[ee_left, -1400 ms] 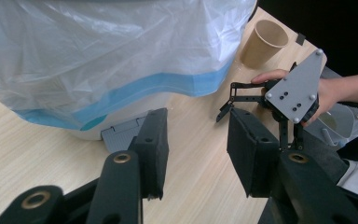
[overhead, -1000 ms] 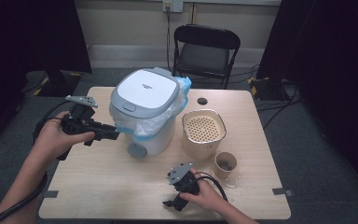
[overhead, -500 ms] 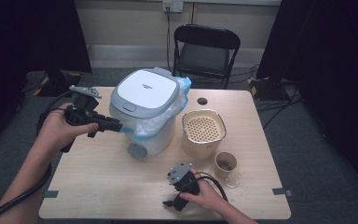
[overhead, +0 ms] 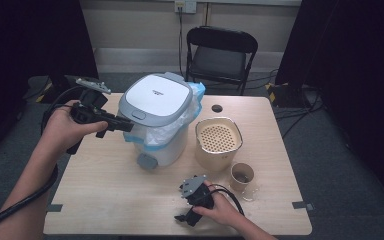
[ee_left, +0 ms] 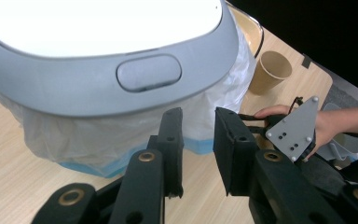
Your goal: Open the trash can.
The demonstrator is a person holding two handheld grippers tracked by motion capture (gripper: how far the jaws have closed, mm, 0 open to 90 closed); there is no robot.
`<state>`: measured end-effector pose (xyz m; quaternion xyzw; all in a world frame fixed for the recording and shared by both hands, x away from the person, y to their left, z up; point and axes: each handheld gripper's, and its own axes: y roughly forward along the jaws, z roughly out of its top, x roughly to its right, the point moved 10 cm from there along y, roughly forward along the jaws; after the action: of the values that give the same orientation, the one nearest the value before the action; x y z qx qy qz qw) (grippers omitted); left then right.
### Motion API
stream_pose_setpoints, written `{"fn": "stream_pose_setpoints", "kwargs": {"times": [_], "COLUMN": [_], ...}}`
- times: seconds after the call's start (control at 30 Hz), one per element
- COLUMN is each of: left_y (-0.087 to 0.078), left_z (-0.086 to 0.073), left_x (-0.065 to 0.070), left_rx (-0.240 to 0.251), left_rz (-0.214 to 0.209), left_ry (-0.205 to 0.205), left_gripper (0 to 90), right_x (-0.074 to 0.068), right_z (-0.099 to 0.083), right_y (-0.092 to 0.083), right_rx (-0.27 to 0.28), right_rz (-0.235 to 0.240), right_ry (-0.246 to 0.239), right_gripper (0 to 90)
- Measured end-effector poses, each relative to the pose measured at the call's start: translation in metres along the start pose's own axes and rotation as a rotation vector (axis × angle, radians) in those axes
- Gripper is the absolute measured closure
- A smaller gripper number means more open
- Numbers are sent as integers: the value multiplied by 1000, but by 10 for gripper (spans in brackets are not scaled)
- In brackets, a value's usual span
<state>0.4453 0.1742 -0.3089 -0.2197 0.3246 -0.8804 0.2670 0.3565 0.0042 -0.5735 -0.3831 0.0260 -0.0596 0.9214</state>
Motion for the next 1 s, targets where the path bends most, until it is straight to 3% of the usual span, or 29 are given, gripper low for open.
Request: {"fn": "stream_pose_setpoints", "kwargs": {"times": [0.4, 0.7, 1.0], "left_y": [5, 16, 27], "left_z": [21, 36, 44], "left_x": [0, -3, -11], "left_rx": [-4, -11, -3], "left_rz": [14, 52, 85], "left_ry": [6, 23, 13], "left_gripper": [732, 736, 742], "right_x": [0, 0, 0], "right_z": [0, 0, 0], "right_y": [0, 0, 0], "right_rx": [-2, -2, -2], "right_rz": [1, 2, 2], "right_ry": [3, 1, 1], "right_gripper": [0, 0, 0]}}
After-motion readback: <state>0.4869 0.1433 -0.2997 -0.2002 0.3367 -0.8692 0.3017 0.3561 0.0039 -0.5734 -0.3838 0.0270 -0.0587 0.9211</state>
